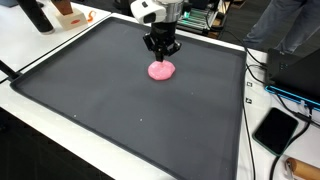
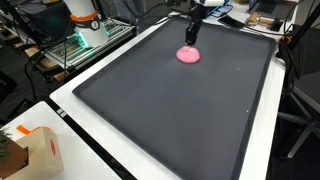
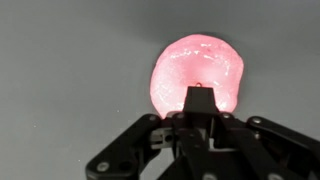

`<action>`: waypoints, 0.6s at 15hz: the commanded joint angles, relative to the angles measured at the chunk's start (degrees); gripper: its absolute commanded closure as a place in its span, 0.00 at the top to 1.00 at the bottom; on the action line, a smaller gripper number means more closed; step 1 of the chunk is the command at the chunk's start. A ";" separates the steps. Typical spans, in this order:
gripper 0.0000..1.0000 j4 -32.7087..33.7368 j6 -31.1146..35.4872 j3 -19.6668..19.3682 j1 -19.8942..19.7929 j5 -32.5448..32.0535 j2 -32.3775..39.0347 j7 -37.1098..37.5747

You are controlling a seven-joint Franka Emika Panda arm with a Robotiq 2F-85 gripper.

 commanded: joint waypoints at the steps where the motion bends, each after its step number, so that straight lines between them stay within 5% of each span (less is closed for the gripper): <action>1: 0.04 -0.48 -0.66 -0.73 0.62 0.89 -2.04 -0.51; 9: 0.04 -0.55 -2.29 -0.57 0.32 0.73 -7.57 -0.36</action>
